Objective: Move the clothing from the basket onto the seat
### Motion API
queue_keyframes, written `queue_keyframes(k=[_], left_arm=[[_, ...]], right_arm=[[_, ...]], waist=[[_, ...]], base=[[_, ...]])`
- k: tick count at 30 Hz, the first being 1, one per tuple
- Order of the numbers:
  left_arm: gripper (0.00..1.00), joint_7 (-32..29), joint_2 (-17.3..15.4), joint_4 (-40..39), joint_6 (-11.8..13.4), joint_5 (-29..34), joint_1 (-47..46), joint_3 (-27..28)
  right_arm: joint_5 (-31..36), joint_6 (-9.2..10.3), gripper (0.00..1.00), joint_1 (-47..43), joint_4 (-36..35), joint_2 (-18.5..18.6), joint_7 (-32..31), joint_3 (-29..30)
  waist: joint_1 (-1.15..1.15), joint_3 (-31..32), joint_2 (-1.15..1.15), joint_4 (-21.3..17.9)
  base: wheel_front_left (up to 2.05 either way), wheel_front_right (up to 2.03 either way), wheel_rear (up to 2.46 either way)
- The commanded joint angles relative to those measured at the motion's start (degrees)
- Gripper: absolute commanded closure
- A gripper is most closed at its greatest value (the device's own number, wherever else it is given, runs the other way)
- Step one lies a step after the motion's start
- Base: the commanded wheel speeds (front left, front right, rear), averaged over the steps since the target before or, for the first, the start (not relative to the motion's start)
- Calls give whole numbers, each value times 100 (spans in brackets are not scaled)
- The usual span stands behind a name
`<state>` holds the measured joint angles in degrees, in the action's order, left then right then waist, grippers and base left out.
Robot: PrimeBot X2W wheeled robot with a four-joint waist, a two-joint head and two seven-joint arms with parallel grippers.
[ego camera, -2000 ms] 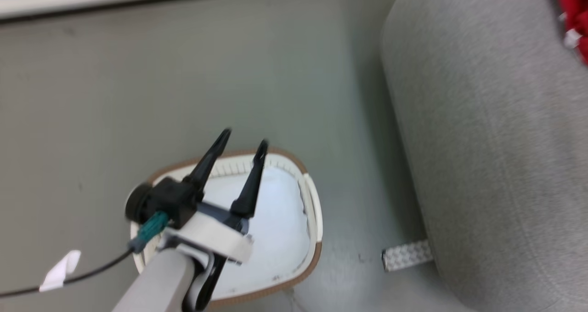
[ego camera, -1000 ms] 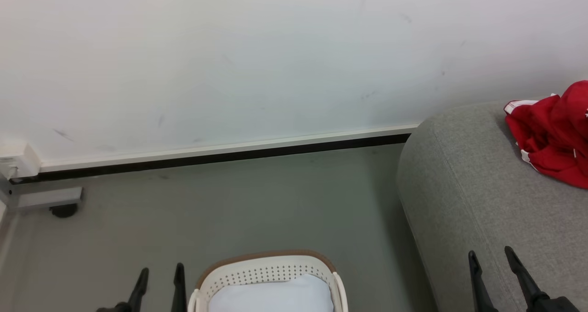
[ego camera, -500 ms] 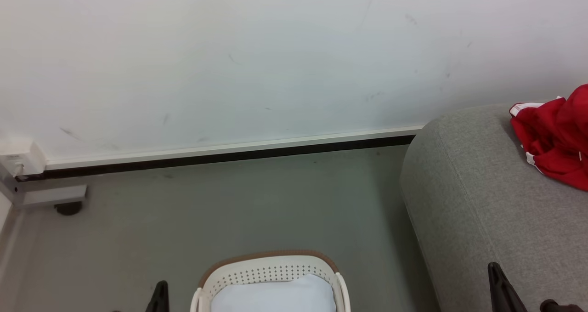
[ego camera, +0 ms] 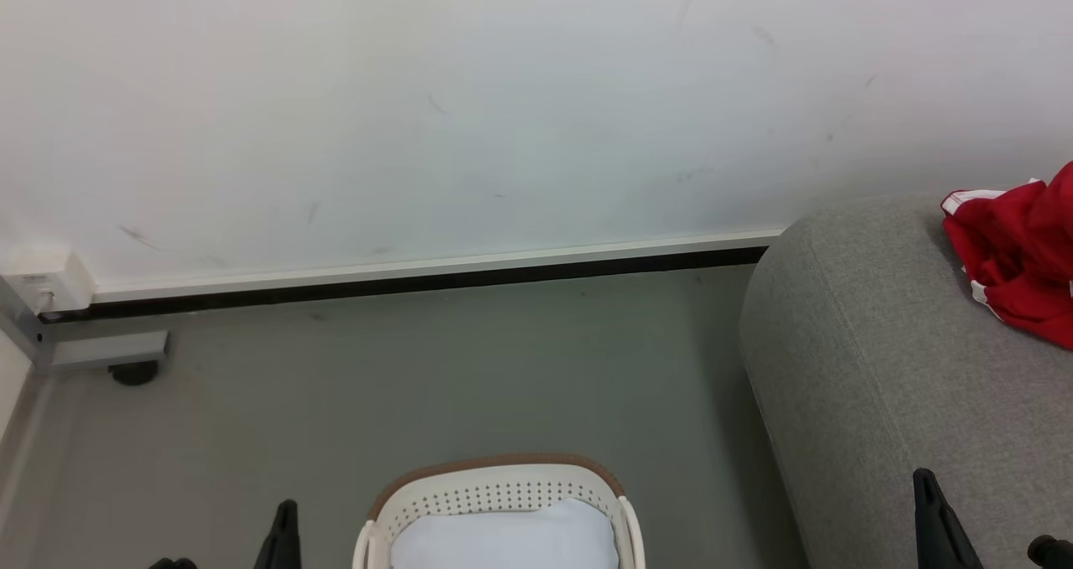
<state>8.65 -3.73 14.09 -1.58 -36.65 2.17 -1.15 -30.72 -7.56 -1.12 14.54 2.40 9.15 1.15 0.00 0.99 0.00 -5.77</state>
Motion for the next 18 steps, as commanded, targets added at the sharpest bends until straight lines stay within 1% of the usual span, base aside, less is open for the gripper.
queue_keyframes(k=[1, 18], left_arm=[[100, -25, -13, -79, -35, -176, -149, 47], [100, -389, 10, -67, -173, -1490, -328, 225]], right_arm=[[-199, 3, 100, 173, -85, 59, -36, 36], [-1661, 5, 100, 319, -86, 76, -396, 143]], waist=[[0, -1, 0, 5], [0, -21, 0, 102]], base=[[0, 0, 0], [0, 0, 0]])
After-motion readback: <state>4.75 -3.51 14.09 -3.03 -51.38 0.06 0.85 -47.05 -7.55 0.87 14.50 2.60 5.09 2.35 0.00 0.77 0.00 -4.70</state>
